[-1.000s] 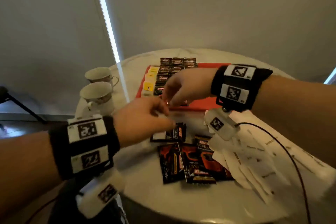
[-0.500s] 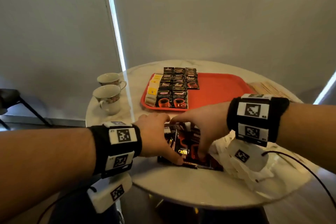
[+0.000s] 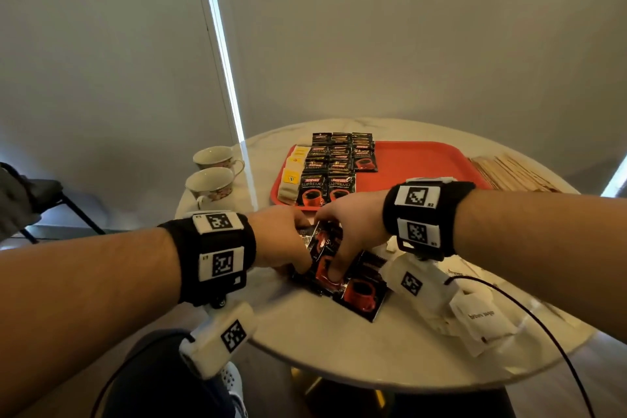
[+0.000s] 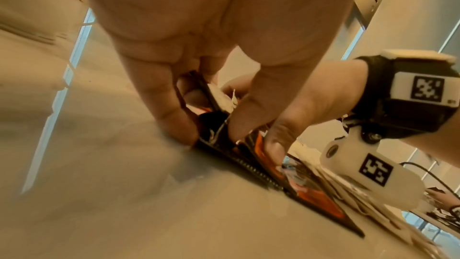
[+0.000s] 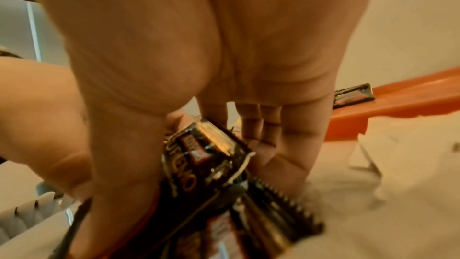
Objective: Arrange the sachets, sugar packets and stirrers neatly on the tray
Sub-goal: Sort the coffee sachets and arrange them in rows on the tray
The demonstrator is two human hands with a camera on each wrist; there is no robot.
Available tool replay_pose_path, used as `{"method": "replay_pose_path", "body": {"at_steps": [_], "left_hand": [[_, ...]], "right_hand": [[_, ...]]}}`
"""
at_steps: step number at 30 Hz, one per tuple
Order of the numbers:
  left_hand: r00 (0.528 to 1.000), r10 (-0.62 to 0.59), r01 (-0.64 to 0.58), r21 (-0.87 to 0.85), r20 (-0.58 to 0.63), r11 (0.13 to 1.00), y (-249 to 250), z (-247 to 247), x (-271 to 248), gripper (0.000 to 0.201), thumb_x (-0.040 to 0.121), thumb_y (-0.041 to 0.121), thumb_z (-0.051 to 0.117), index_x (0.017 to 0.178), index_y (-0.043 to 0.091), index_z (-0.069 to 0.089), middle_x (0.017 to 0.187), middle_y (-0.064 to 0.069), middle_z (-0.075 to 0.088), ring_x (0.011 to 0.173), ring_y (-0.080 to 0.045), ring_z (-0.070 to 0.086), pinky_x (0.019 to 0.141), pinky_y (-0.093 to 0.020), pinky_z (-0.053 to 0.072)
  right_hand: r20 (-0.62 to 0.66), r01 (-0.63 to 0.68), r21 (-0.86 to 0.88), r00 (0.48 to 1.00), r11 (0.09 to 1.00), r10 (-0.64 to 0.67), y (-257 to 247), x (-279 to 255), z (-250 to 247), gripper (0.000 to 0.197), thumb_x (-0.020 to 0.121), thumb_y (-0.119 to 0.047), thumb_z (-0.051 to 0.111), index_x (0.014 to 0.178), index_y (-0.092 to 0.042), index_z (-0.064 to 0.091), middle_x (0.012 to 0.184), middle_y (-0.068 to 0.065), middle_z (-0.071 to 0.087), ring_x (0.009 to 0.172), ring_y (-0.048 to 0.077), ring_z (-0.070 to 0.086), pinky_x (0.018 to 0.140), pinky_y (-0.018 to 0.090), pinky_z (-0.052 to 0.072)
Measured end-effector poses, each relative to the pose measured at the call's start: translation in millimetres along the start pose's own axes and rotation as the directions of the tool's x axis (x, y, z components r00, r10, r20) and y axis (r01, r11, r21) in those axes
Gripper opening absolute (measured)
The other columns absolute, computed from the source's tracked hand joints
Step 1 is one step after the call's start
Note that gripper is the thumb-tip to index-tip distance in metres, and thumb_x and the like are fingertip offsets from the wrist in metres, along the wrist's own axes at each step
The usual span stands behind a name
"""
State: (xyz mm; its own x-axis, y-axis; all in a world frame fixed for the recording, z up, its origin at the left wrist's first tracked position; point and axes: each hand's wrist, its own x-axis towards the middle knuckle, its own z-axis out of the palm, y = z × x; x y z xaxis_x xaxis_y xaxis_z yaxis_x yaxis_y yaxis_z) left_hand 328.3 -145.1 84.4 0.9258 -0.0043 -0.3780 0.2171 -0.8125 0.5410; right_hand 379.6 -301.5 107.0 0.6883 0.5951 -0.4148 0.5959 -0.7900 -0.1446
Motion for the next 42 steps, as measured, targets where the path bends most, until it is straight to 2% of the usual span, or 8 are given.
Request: {"method": "replay_pose_path", "body": {"at_steps": [7,13,20,24,28,36,39,42], "left_hand": [[0.994,0.084,-0.079,0.072,-0.068,0.994,-13,12,-1,0.141,0.023,0.068,0.093,0.146,0.034,0.035,0.130,0.010,0.061,0.114,-0.013,0.062,0.100,-0.036,0.055],[0.980,0.065,-0.045,0.106,-0.188,0.993,-12,12,5,0.161,0.015,0.062,0.090,0.151,0.046,0.006,0.132,0.001,0.056,0.117,-0.024,0.061,0.097,-0.046,0.058],[0.969,0.012,-0.068,-0.222,-0.246,0.973,-15,-5,10,0.142,0.058,0.029,0.101,0.157,0.034,0.000,0.128,0.002,0.058,0.108,-0.015,0.054,0.085,-0.028,0.050],[0.973,0.007,-0.061,-0.227,-0.233,0.972,-9,2,7,0.150,0.052,0.041,0.101,0.160,0.030,-0.002,0.145,-0.003,0.055,0.127,-0.023,0.055,0.103,-0.038,0.047],[0.977,-0.027,0.014,-0.060,-0.210,0.998,-6,10,19,0.144,0.048,0.043,0.103,0.157,0.032,0.008,0.119,0.000,0.067,0.110,-0.022,0.065,0.099,-0.041,0.055],[0.996,-0.053,0.063,0.152,-0.065,0.986,12,0,18,0.046,0.077,0.033,0.089,0.117,0.022,0.068,0.105,0.002,0.070,0.096,-0.015,0.066,0.088,-0.031,0.059],[0.994,-0.077,0.064,-0.153,-0.079,0.986,14,-5,24,0.023,0.086,0.024,0.078,0.107,0.017,0.071,0.101,-0.006,0.073,0.095,-0.021,0.071,0.086,-0.037,0.062],[0.990,-0.107,0.018,-0.691,-0.087,0.722,23,-11,30,0.024,0.092,0.004,0.060,0.116,0.006,0.062,0.103,-0.019,0.074,0.092,-0.035,0.077,0.081,-0.049,0.065]], "right_hand": [[-0.067,0.022,0.093,0.998,0.995,-0.016,-6,10,0,0.080,0.071,-0.040,0.090,0.139,-0.031,0.049,0.121,-0.005,0.065,0.106,0.017,0.063,0.093,0.035,0.055],[-0.112,0.037,0.284,0.994,0.958,-0.005,-3,18,0,0.071,0.070,-0.033,0.091,0.132,-0.030,0.057,0.118,-0.005,0.069,0.105,0.018,0.067,0.094,0.037,0.056],[-0.227,0.078,0.748,0.963,0.659,0.143,22,17,-6,0.043,0.075,-0.008,0.087,0.107,-0.027,0.066,0.106,0.002,0.076,0.096,0.024,0.074,0.084,0.047,0.062],[-0.245,0.146,0.885,0.954,0.441,0.175,32,13,-1,0.044,0.078,-0.002,0.082,0.113,-0.023,0.065,0.108,0.005,0.075,0.096,0.024,0.073,0.070,0.035,0.063],[-0.327,0.226,0.888,0.922,0.401,0.206,36,15,2,0.046,0.077,-0.002,0.084,0.114,-0.022,0.065,0.105,0.004,0.076,0.093,0.023,0.074,0.069,0.037,0.063],[-0.363,0.282,0.906,0.902,0.316,0.234,55,15,0,0.045,0.076,-0.002,0.084,0.112,-0.022,0.066,0.107,0.006,0.076,0.097,0.027,0.074,0.067,0.038,0.060],[-0.406,0.341,0.895,0.889,0.286,0.210,60,16,-5,0.046,0.076,0.000,0.083,0.115,-0.018,0.066,0.106,0.008,0.077,0.094,0.028,0.075,0.077,0.048,0.063],[-0.472,0.436,0.880,0.847,0.188,0.246,65,14,-14,0.040,0.080,0.003,0.077,0.111,-0.018,0.064,0.098,0.004,0.077,0.082,0.019,0.075,0.060,0.033,0.058]]}}
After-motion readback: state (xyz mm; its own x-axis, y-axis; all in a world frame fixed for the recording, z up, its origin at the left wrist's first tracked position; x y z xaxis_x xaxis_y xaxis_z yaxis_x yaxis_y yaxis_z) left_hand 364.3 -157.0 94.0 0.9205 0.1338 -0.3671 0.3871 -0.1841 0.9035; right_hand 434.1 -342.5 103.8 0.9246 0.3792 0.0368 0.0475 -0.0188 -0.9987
